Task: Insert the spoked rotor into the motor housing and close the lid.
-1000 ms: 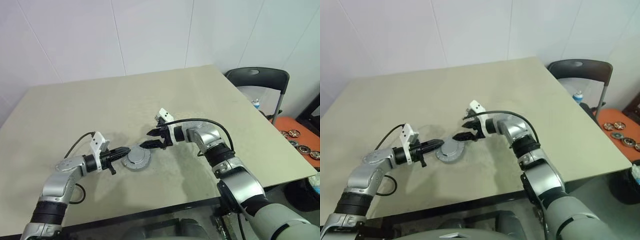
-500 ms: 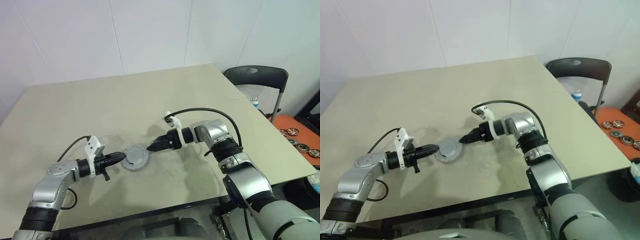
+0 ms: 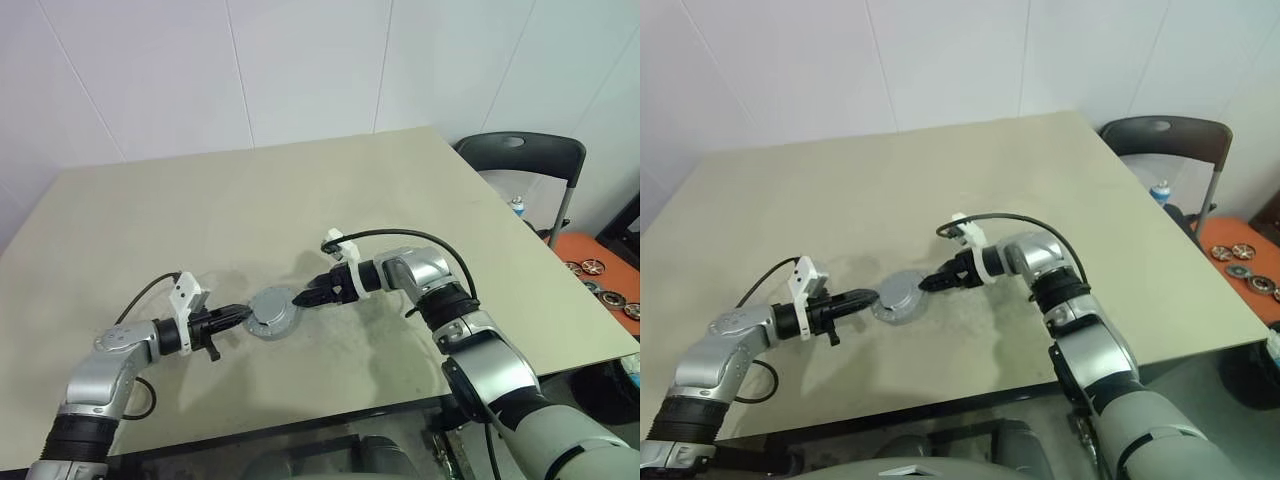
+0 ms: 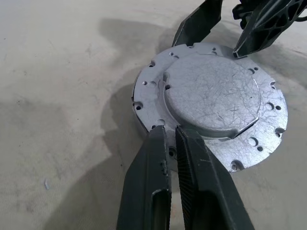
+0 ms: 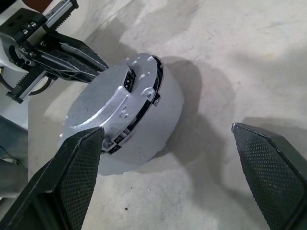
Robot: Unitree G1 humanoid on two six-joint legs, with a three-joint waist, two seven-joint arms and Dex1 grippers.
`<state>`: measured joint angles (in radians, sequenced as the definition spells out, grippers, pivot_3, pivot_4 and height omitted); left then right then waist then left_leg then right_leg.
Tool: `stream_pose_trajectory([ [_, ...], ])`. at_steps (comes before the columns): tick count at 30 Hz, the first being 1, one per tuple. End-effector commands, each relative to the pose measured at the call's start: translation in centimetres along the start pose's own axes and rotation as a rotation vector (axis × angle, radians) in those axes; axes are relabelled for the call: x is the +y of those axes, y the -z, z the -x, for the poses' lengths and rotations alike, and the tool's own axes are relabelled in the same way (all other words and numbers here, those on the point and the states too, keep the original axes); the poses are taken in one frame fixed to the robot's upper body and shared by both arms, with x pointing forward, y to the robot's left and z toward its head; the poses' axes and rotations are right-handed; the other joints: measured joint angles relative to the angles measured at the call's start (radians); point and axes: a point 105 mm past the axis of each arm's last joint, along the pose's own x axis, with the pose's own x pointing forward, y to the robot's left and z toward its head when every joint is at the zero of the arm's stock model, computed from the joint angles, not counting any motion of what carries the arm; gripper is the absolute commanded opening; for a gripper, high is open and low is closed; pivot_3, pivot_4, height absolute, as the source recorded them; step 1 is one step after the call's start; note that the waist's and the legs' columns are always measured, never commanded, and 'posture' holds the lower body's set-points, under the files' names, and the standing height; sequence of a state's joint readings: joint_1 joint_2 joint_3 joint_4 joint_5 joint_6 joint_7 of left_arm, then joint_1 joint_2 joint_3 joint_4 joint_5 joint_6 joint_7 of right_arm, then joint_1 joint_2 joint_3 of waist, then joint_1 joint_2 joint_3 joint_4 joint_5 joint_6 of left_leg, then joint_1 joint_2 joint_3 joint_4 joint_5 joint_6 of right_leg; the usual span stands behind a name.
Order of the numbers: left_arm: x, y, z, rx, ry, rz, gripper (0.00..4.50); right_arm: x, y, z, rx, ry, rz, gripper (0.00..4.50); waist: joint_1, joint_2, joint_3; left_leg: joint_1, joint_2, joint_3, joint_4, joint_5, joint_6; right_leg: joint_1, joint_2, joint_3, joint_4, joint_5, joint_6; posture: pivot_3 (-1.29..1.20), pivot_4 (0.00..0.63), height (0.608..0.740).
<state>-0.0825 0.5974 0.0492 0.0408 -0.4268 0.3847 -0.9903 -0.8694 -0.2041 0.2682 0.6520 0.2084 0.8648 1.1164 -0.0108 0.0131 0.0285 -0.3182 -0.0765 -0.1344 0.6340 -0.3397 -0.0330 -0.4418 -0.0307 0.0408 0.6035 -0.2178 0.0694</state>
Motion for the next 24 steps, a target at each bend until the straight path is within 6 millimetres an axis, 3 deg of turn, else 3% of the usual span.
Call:
stream_pose_trajectory([
  [1,-0.3,1.6,-0.2,0.057,0.002,0.037,0.39,0.1,0.3,0.4,0.021,-0.012,0.007,4.45,0.0,0.0,0.0,0.0,0.0,0.0,0.0,0.0,0.0,0.0,0.0,0.0,0.0,0.0,0.0,0.0,0.0,0.74],
  [6,-0.2,1.8,-0.1,0.058,-0.004,0.036,0.39,0.6,1.2,1.7,0.057,-0.097,-0.147,4.45,-0.001,0.0,0.0,0.0,0.0,0.0,0.004,-0.001,0.002,0.0,0.0,0.0,0.004,0.0,0.0,0.0,0.0,0.74],
  [12,0.0,1.8,0.0,0.06,-0.009,0.033,0.39,1.4,-0.2,2.7,0.012,-0.187,-0.365,4.45,-0.002,0.0,0.0,-0.001,0.0,0.0,0.013,-0.003,0.004,0.001,0.0,0.0,0.01,0.001,-0.001,0.0,0.0,0.74],
  [18,0.1,1.9,0.1,0.063,-0.013,0.034,0.39,1.2,0.0,1.7,0.005,-0.164,-0.521,4.45,-0.001,0.0,0.0,0.0,0.0,0.0,0.014,-0.002,0.004,0.002,0.001,0.0,0.011,0.002,-0.002,0.0,0.0,0.74],
  [24,0.0,2.1,0.3,0.067,-0.015,0.037,0.39,2.1,1.6,0.5,0.089,-0.158,-0.496,4.45,-0.001,-0.001,-0.001,-0.001,-0.001,0.0,0.014,-0.002,0.004,0.001,0.0,0.0,0.011,0.002,-0.002,0.0,0.0,0.74],
])
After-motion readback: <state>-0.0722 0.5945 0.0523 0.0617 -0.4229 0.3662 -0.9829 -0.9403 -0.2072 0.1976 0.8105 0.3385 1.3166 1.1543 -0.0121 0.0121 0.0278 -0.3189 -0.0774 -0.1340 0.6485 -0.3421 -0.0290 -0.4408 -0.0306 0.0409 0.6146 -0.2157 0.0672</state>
